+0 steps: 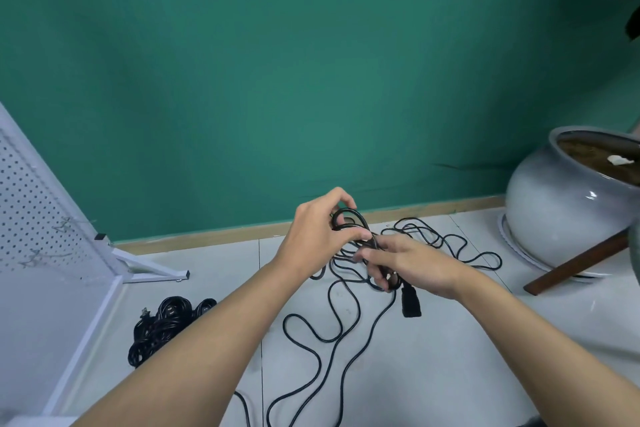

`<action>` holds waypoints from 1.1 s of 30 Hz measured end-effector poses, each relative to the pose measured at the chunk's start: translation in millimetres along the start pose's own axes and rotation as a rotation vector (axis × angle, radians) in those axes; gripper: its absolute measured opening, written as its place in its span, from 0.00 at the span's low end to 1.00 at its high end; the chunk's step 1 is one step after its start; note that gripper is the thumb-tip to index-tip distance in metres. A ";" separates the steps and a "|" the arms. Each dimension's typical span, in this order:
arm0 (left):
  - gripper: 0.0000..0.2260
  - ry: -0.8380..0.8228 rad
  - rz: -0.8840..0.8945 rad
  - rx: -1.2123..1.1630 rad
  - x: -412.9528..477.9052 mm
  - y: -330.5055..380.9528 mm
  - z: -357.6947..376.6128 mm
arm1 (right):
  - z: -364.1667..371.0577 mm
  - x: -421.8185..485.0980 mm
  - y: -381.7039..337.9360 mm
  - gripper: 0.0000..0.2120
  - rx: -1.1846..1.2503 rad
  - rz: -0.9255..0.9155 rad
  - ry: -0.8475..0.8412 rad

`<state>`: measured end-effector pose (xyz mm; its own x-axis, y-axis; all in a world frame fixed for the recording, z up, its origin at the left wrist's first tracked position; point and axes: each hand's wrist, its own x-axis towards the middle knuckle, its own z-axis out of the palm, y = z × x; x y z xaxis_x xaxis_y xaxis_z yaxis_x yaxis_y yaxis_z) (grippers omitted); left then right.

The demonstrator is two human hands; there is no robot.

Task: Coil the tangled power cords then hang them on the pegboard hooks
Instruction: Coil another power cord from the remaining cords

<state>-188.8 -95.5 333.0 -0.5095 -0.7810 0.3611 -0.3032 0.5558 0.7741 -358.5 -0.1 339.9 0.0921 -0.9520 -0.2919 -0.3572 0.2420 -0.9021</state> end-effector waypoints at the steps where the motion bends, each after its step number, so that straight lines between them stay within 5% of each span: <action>1: 0.18 -0.012 0.004 -0.009 0.1 0.8 -0.6 | -0.8 -0.4 1.6 0.09 0.011 0.013 -0.024; 9: 0.19 -0.037 -0.059 -0.094 1.1 -6.8 -2.7 | -8.0 4.7 9.1 0.12 0.102 -0.016 -0.005; 16: 0.03 -0.255 -0.256 -0.143 -10.7 -30.3 -1.9 | -17.8 2.4 10.2 0.16 0.122 -0.046 0.101; 21: 0.02 -0.050 -0.283 -0.240 -4.4 -15.8 0.6 | -21.1 0.9 17.0 0.15 0.170 -0.070 0.084; 24: 0.02 0.086 -0.287 -0.287 3.1 2.8 2.5 | -20.0 2.8 18.9 0.09 0.011 -0.171 0.223; 28: 0.03 0.156 -0.325 -0.351 9.0 13.9 11.5 | -15.8 10.3 23.6 0.08 -0.017 -0.208 0.362; 33: 0.04 0.207 -0.312 -0.340 13.5 17.8 19.4 | -10.7 13.7 20.5 0.09 0.036 -0.214 0.325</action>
<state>-216.7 -90.5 341.6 -0.2555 -0.9544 0.1547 -0.1189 0.1898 0.9746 -374.5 -10.2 320.9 -0.1407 -0.9899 0.0145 -0.3282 0.0328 -0.9440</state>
